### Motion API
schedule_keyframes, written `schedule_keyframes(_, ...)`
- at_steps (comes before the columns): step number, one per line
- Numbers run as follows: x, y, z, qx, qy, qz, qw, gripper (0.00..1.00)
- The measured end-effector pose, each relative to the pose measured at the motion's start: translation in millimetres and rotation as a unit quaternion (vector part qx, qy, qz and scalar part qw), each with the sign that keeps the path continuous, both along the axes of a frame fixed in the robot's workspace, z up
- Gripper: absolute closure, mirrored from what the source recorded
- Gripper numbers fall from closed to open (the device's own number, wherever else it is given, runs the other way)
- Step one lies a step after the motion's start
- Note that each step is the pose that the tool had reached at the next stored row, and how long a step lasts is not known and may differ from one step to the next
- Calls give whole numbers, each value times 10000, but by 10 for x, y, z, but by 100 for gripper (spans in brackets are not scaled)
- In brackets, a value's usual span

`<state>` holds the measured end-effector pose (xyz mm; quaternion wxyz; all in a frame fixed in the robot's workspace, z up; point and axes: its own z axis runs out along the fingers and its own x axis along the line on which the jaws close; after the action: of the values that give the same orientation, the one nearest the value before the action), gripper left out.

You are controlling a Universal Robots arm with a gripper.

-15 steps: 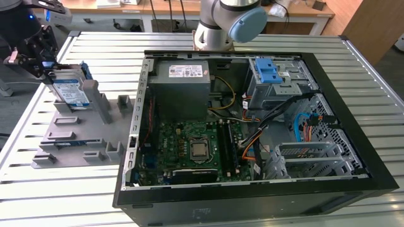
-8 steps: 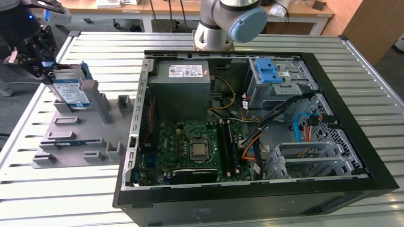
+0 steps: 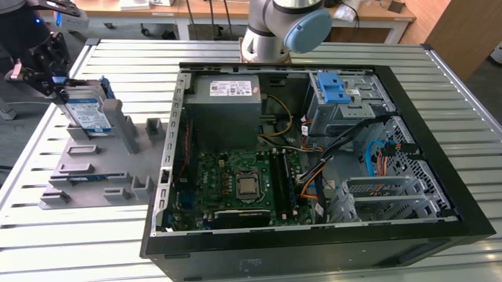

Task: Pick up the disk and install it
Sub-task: 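Pick up the disk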

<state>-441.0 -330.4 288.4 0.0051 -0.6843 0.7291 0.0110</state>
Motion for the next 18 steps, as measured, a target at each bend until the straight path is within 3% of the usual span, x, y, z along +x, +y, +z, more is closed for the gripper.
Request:
schedule_keyframes(2,0,0,0,0,0,0,10000,56)
schedule_keyframes(5,0,0,0,0,0,0,10000,58)
schedule_keyframes(6,0,0,0,0,0,0,10000,63)
schedule_keyframes(13,0,0,0,1,-2,3,10000,63)
schedule_keyframes(18,-1,-4,3,-5,0,136,9999,63)
